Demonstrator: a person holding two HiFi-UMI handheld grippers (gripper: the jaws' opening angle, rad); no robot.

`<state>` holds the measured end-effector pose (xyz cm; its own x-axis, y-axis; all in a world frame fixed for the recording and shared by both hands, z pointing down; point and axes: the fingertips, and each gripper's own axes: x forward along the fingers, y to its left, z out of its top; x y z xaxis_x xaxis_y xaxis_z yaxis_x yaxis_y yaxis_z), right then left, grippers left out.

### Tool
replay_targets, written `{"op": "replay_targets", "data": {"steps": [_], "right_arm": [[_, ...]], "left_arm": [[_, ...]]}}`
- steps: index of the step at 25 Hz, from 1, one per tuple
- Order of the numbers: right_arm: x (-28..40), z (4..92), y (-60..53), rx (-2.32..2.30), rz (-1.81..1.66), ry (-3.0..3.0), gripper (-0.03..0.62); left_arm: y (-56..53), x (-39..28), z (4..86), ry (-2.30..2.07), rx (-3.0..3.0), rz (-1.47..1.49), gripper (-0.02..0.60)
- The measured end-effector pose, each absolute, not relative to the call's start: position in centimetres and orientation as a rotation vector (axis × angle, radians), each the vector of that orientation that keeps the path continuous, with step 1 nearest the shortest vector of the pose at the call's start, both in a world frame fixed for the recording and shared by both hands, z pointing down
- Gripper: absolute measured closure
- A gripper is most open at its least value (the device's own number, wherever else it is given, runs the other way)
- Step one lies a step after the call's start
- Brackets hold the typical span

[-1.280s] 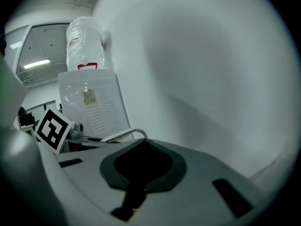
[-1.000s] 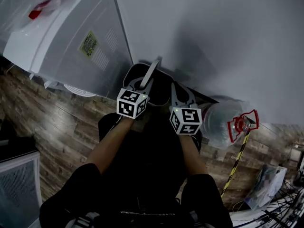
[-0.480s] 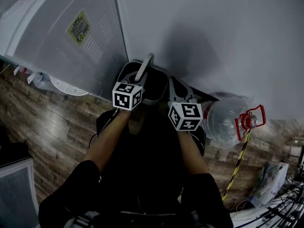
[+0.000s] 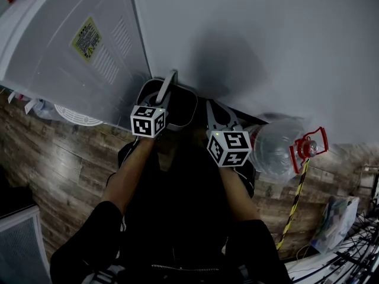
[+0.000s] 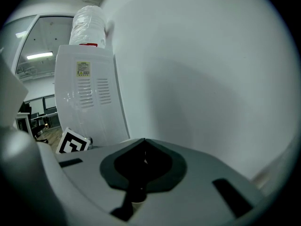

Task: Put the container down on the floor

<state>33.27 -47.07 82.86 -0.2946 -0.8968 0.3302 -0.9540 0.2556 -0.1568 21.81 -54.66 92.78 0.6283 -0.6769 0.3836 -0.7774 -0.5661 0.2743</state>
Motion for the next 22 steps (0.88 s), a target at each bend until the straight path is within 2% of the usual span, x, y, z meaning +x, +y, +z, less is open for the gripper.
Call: {"op": "replay_targets", "data": {"steps": [22], "right_arm": [[32.0,83.1,-47.3,1.702,0.478,-2.352,0.582]], "left_arm": [[-53.1,20.0,97.9,-1.183,2.361,0.336,0.569]]}}
